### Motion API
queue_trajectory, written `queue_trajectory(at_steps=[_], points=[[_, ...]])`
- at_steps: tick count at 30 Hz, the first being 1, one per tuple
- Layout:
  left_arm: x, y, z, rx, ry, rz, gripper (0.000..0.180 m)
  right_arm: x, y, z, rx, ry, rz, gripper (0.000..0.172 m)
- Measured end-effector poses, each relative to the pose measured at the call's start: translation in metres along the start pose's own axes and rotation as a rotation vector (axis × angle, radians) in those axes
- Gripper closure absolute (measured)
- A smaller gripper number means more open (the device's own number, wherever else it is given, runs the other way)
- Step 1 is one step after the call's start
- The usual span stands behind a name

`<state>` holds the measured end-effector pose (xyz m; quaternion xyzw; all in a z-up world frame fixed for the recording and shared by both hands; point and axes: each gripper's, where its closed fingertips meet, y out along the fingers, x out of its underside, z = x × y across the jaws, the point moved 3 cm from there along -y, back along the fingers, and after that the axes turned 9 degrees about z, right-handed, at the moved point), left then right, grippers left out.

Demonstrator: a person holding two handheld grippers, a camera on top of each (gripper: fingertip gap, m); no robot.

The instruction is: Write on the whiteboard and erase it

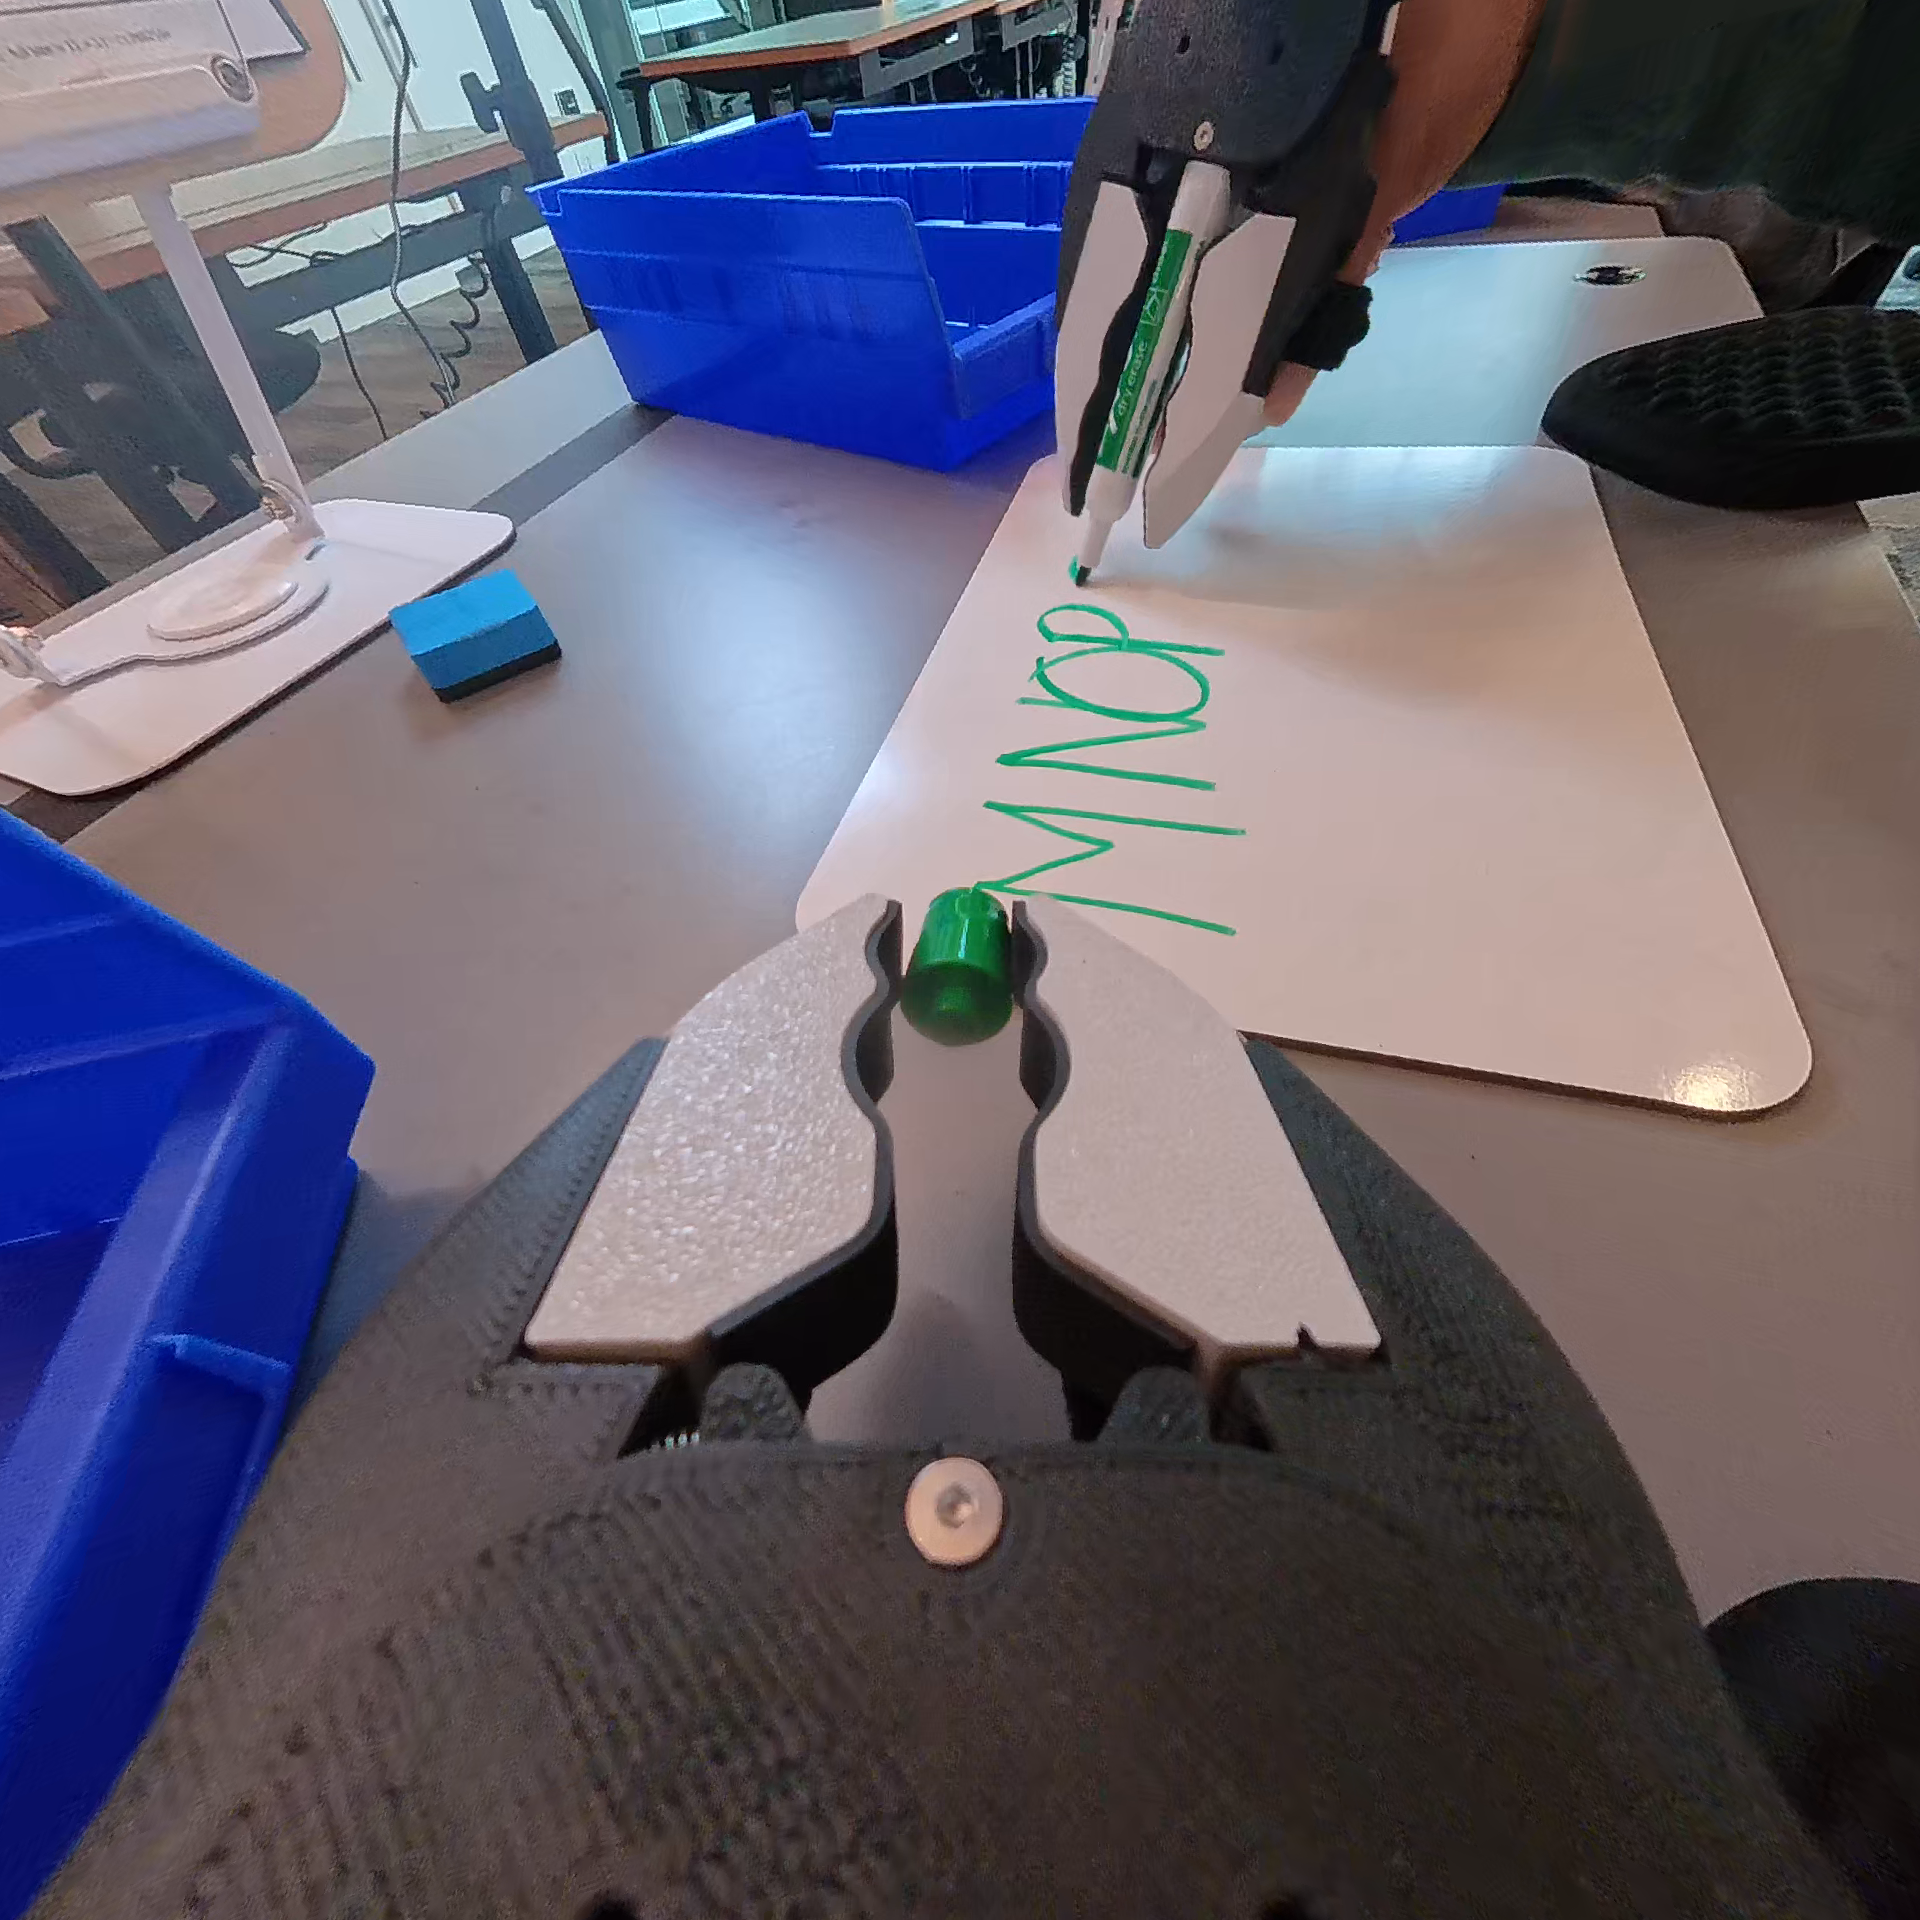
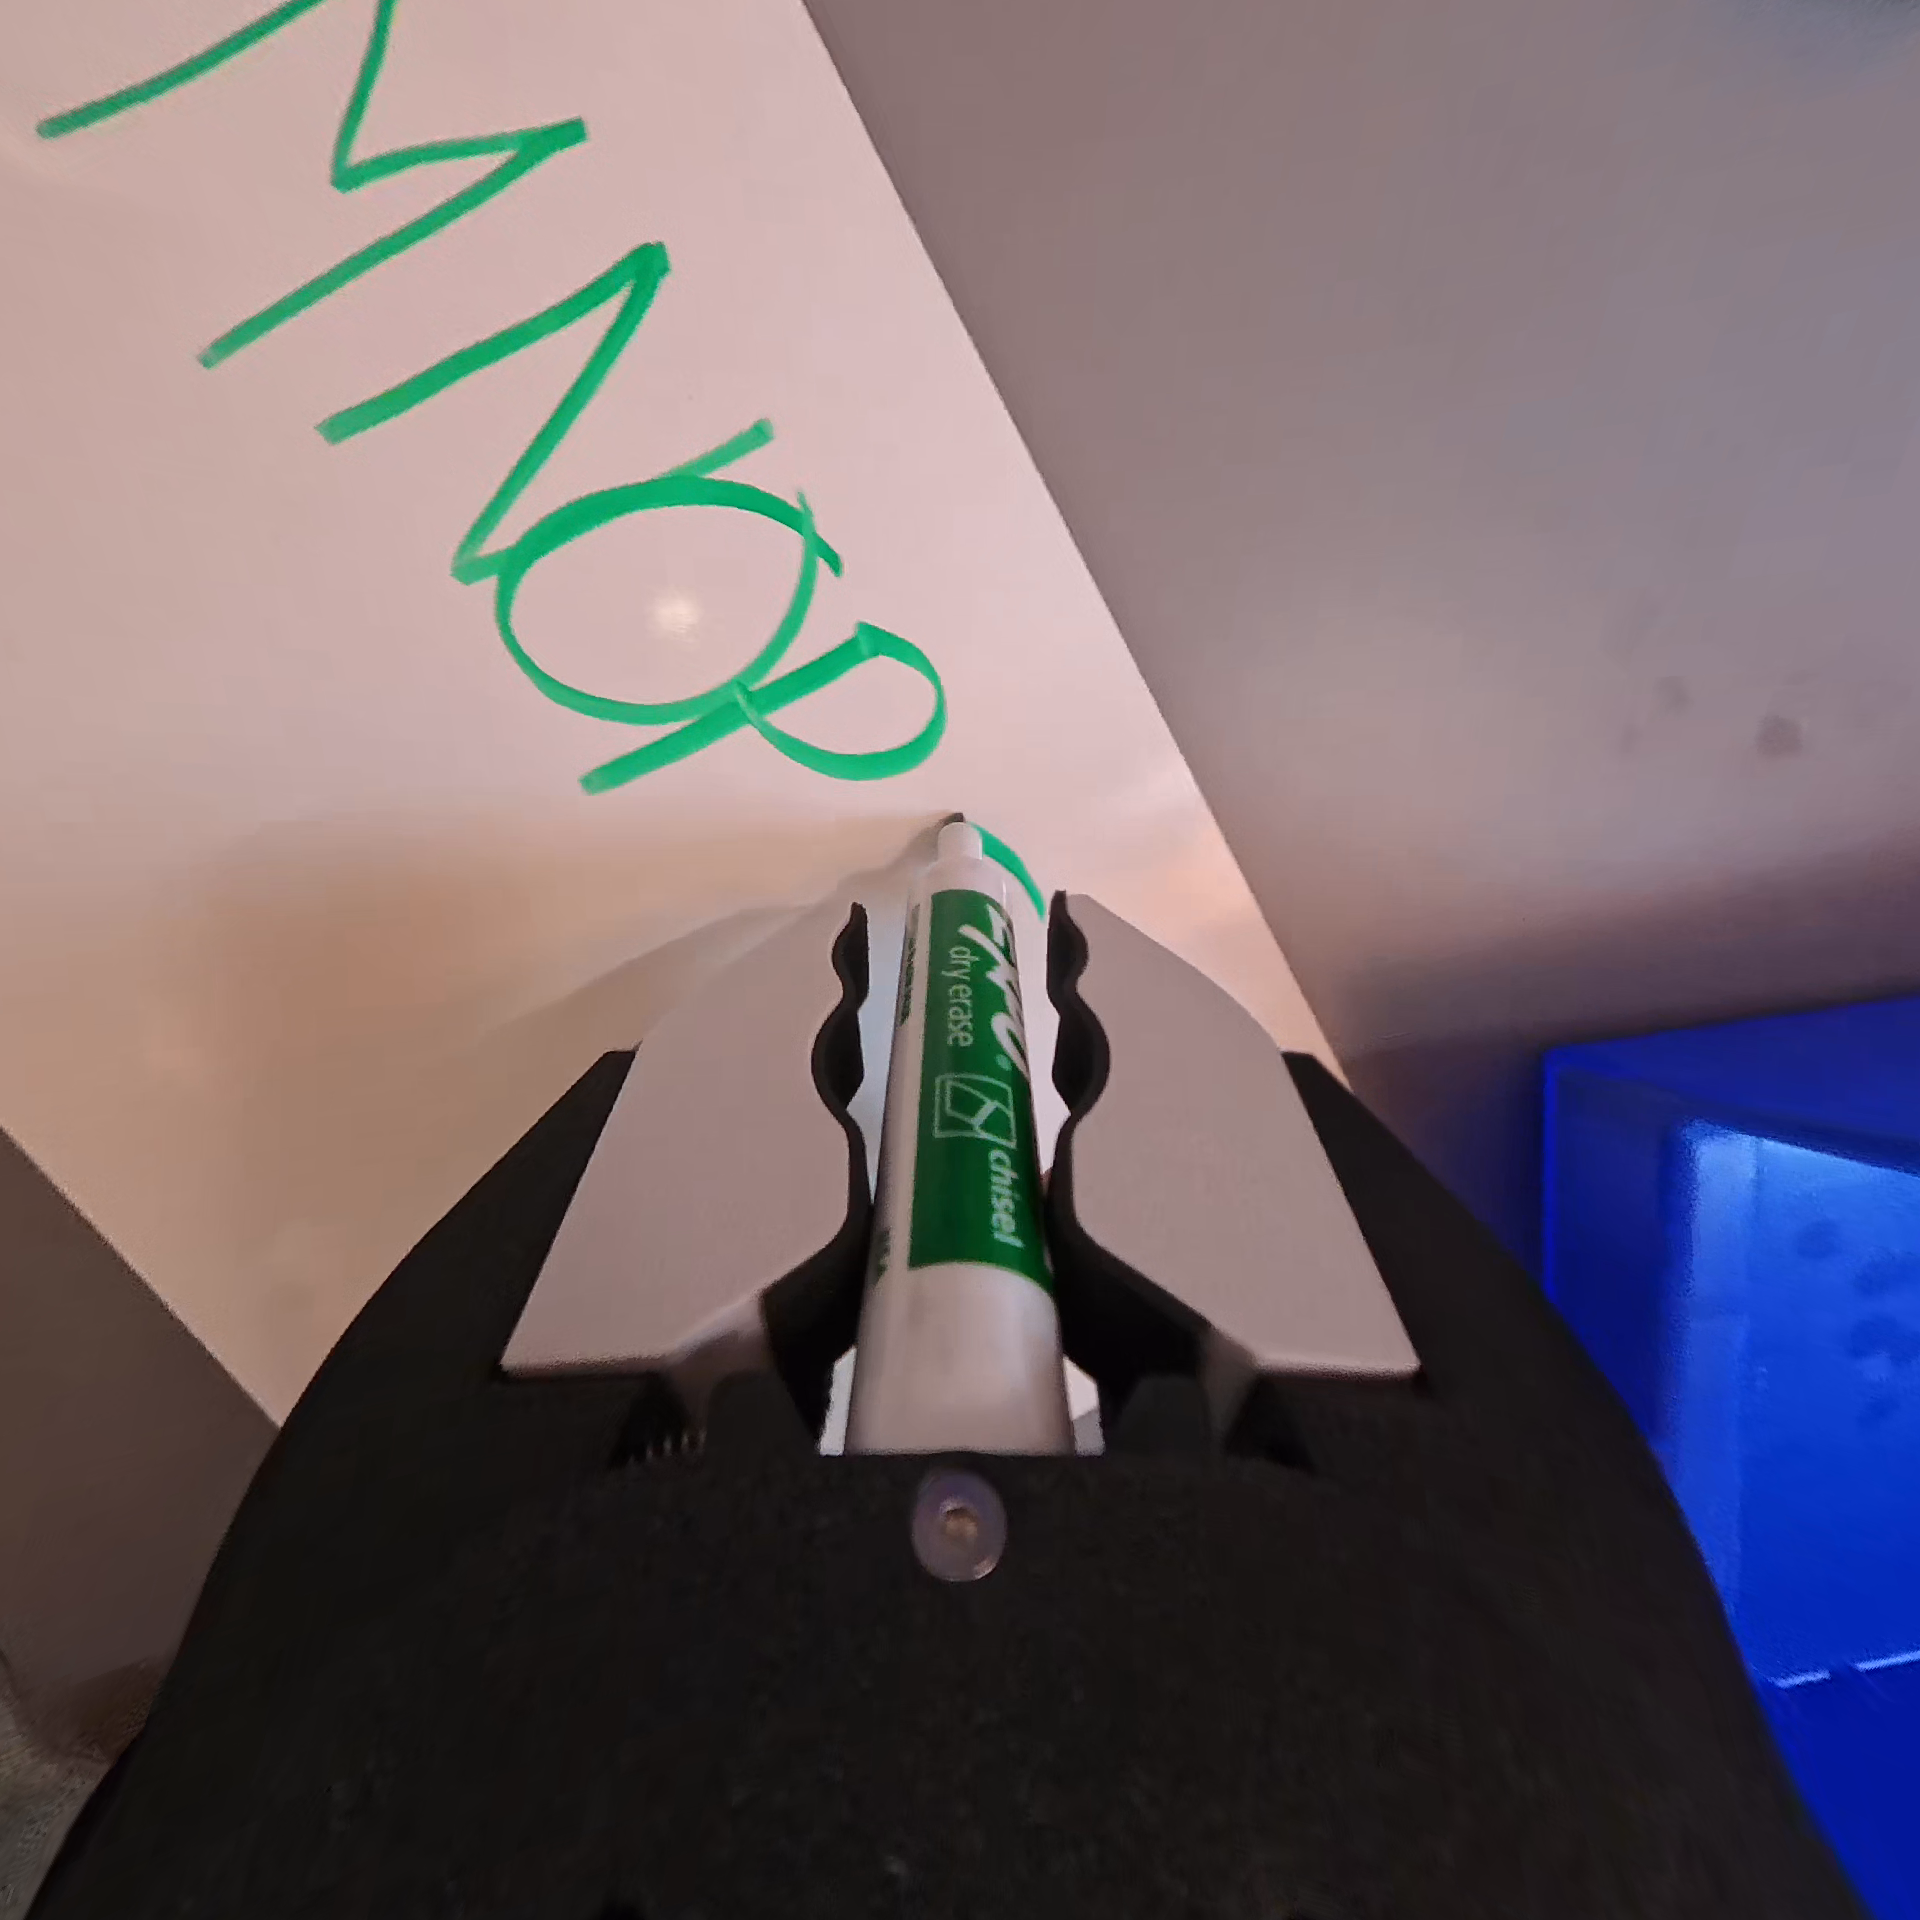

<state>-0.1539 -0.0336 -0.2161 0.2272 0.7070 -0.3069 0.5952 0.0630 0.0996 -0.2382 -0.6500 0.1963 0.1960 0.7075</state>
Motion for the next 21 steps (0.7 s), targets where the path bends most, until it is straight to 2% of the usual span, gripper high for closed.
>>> queue_trajectory(at_steps=[5,10,17,21], points=[[0.0,0.0,0.0,0.0,0.002,-0.002,0.161,0.0,-0.003,-0.027,-0.065,-0.029,-0.014,0.138],[0.0,0.0,0.001,-0.001,0.006,-0.005,0.161,0.013,-0.014,-0.044,-0.093,-0.036,-0.052,0.138],[0.001,0.0,0.001,-0.004,0.008,-0.008,0.161,0.034,-0.025,-0.015,-0.009,0.015,-0.083,0.138],[0.001,0.0,0.0,-0.004,0.006,-0.007,0.161,0.034,-0.022,0.009,0.027,0.036,-0.076,0.138]])
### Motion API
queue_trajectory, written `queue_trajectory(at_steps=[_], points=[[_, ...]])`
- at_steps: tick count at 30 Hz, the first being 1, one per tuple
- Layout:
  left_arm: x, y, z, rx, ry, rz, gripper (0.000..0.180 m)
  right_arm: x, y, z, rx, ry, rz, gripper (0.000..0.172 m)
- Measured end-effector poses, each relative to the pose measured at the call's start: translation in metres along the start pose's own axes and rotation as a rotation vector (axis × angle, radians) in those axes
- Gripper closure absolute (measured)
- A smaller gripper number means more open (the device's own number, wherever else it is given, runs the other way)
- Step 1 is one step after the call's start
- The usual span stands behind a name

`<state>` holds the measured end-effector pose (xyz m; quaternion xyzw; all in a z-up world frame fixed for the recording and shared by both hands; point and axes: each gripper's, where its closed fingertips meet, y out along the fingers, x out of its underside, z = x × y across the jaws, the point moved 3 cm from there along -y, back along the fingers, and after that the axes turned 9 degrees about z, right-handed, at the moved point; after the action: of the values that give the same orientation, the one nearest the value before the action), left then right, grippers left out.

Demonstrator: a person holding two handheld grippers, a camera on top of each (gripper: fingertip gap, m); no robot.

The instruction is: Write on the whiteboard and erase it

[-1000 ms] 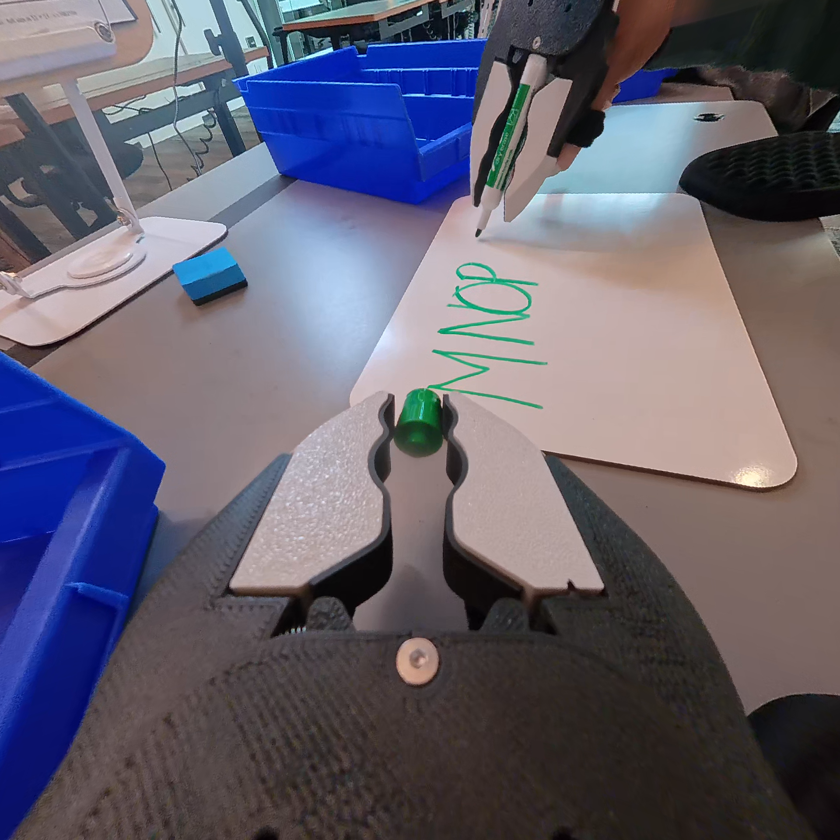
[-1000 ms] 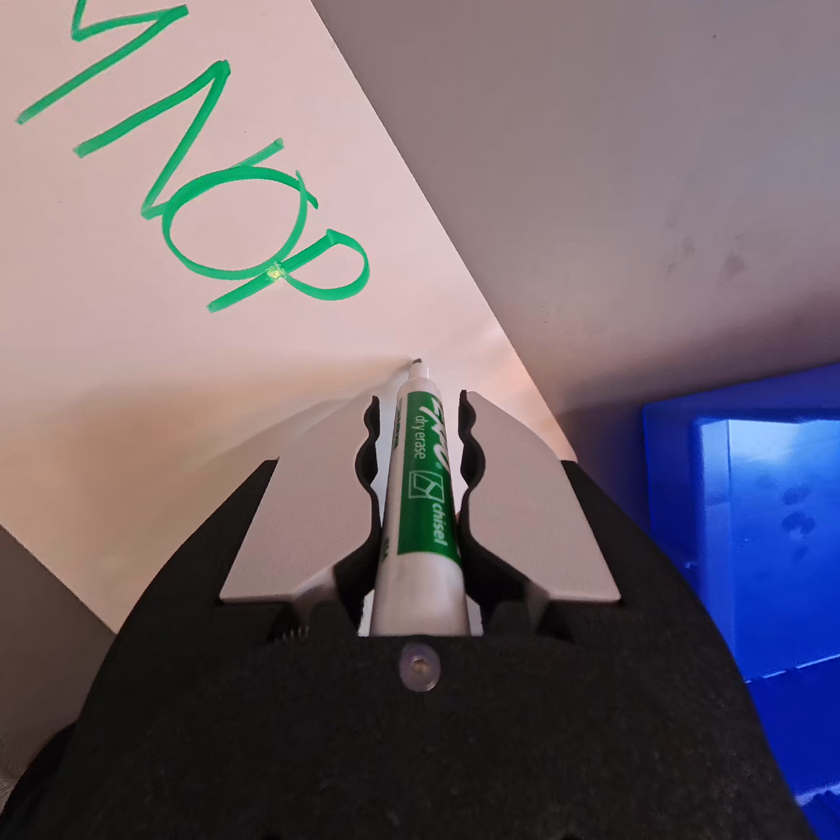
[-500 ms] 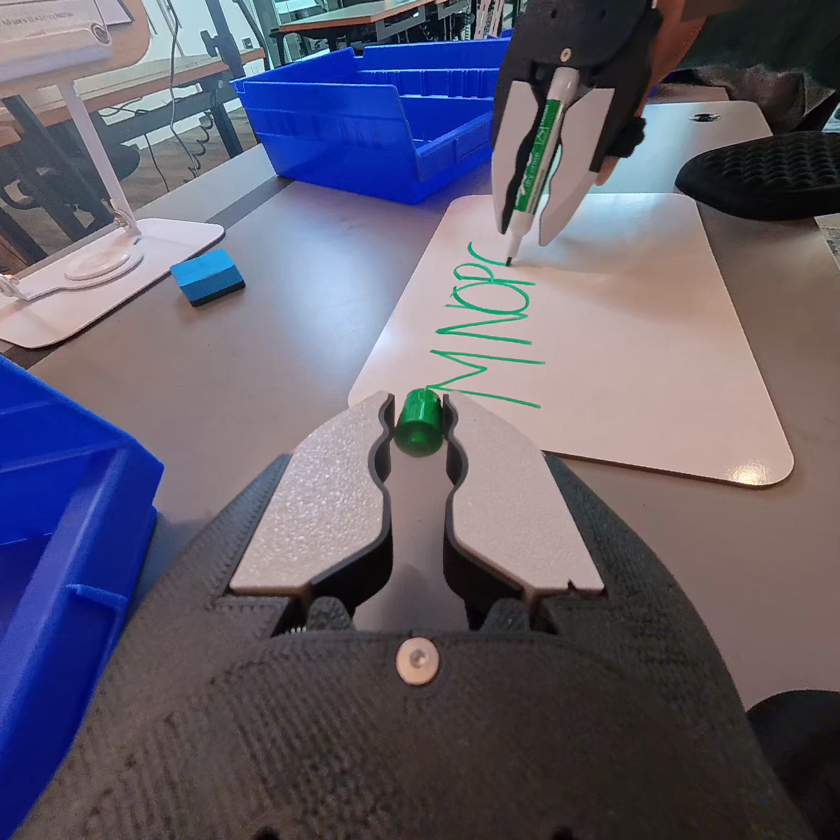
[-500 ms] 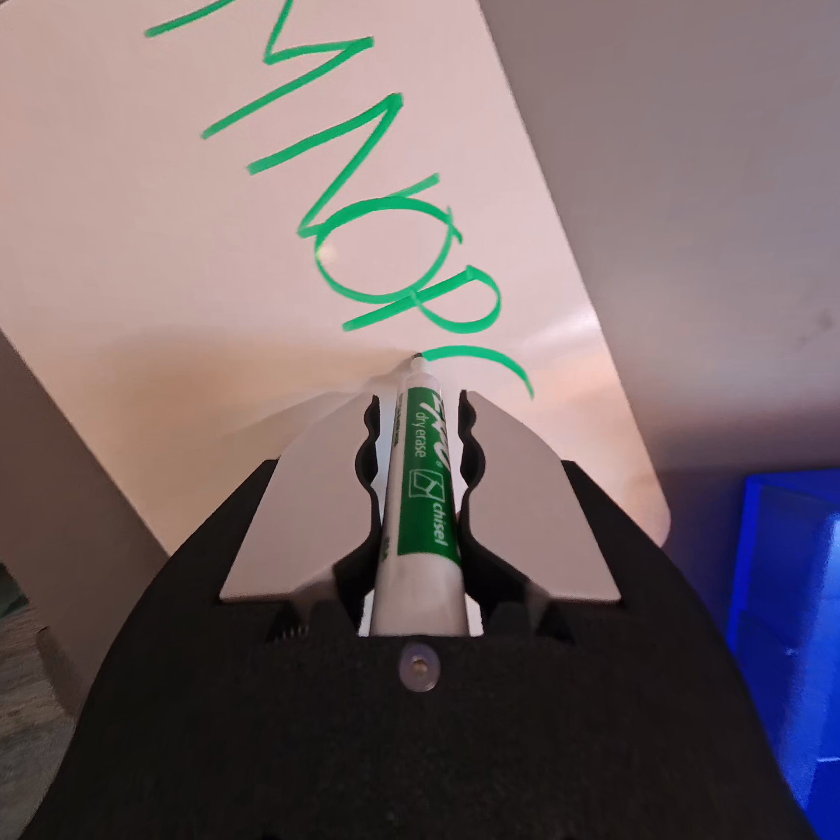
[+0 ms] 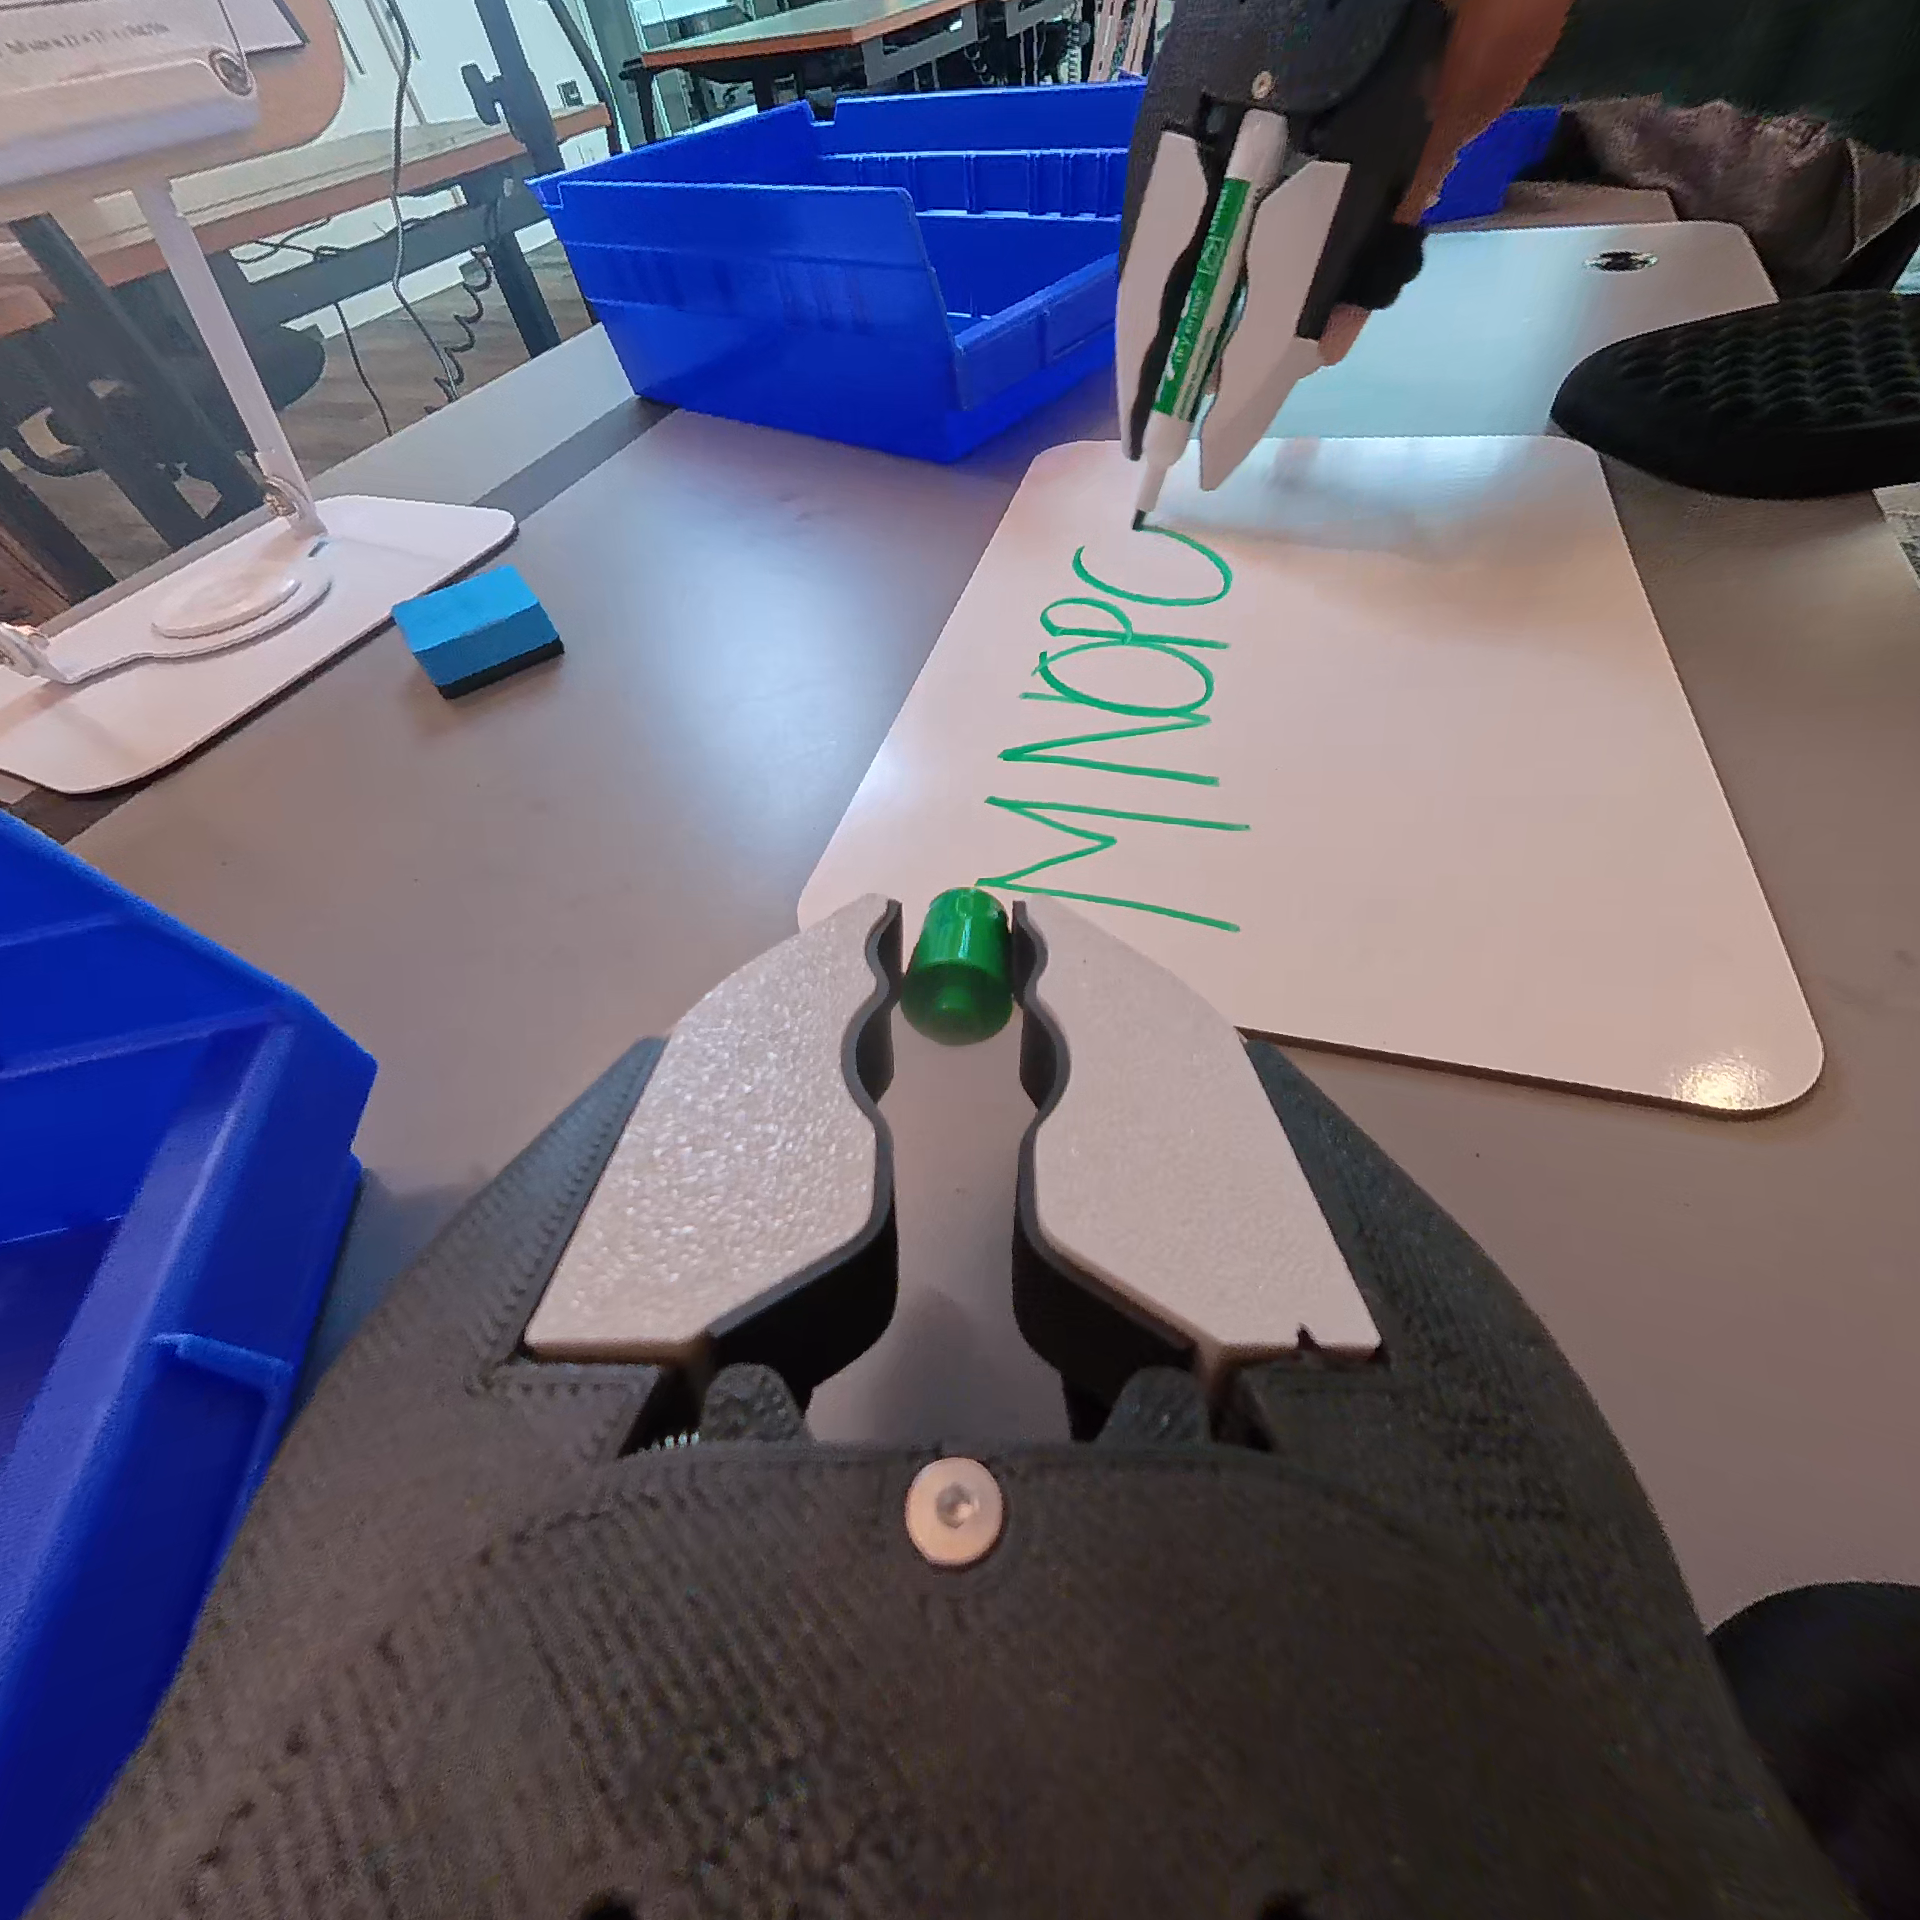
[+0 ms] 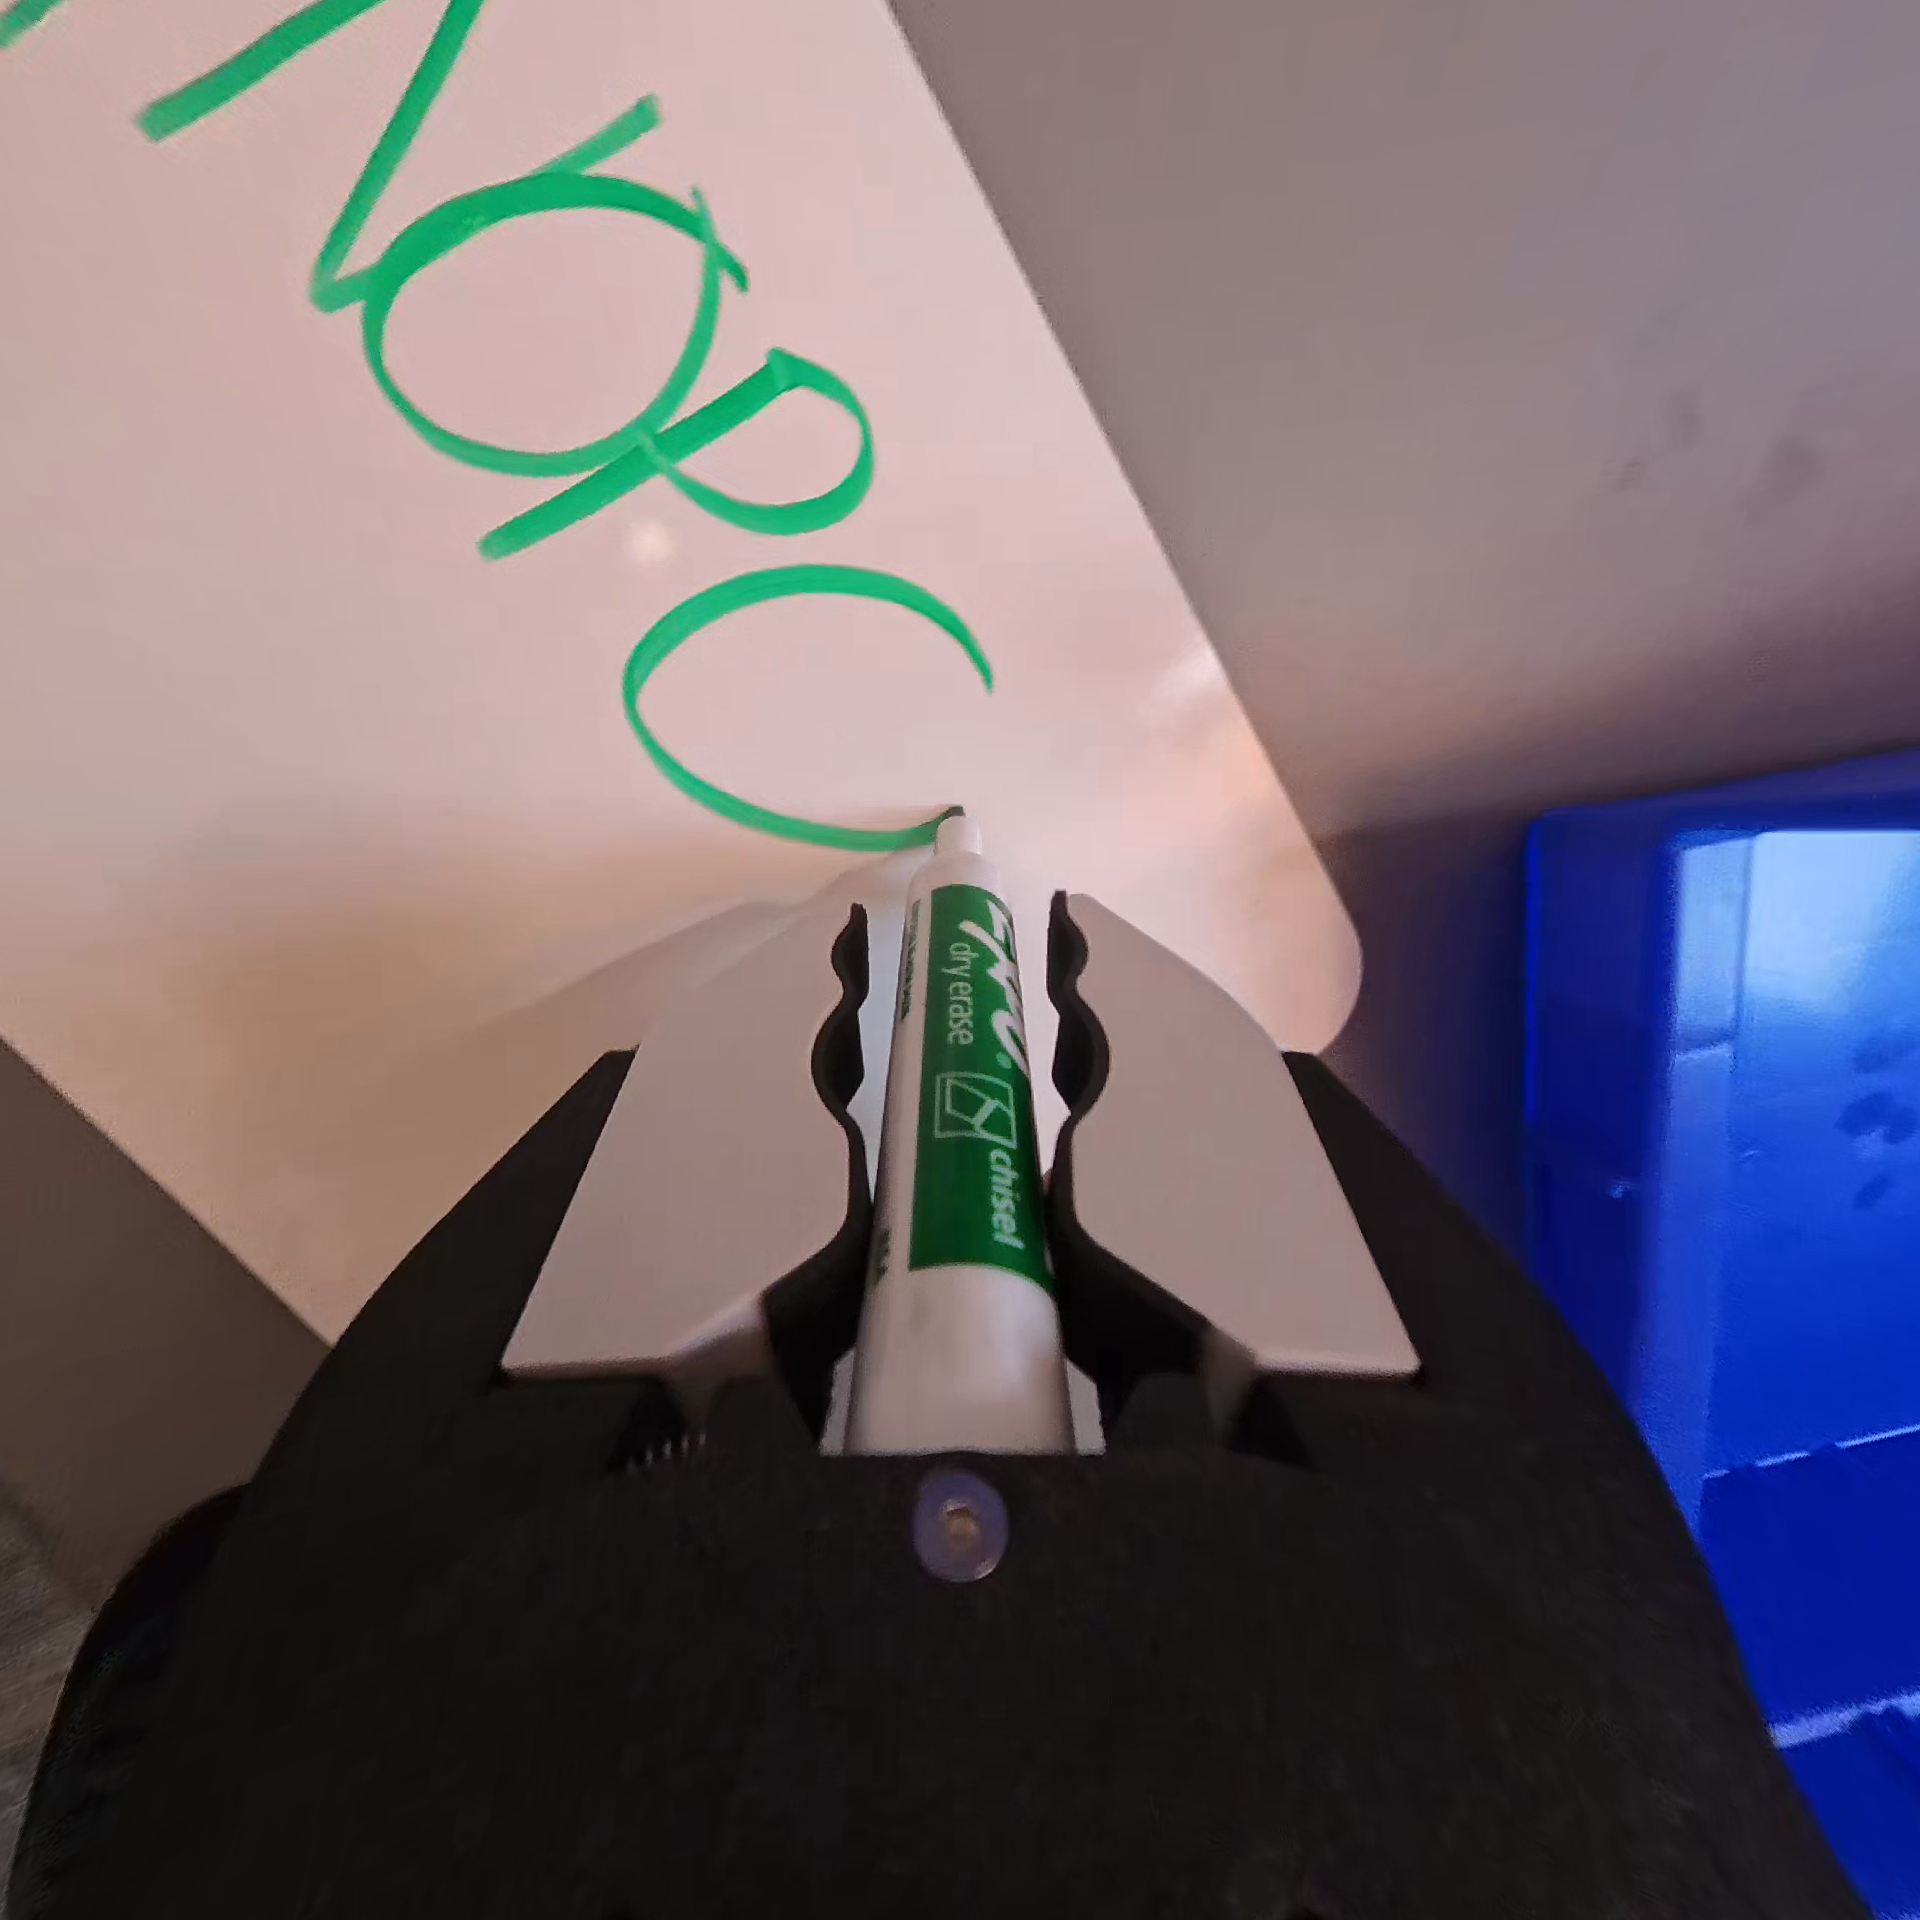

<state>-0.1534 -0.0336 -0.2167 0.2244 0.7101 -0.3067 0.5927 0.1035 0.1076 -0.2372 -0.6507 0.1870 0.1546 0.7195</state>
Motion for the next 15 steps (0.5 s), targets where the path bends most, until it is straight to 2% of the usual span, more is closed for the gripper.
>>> queue_trajectory(at_steps=[7,15], points=[[0.0,-0.001,0.0,0.003,-0.003,0.003,0.161,-0.022,0.013,0.005,-0.023,-0.009,0.059,0.137],[0.0,0.0,0.0,0.004,0.002,-0.003,0.161,-0.014,-0.004,-0.019,-0.066,0.008,0.12,0.138]])
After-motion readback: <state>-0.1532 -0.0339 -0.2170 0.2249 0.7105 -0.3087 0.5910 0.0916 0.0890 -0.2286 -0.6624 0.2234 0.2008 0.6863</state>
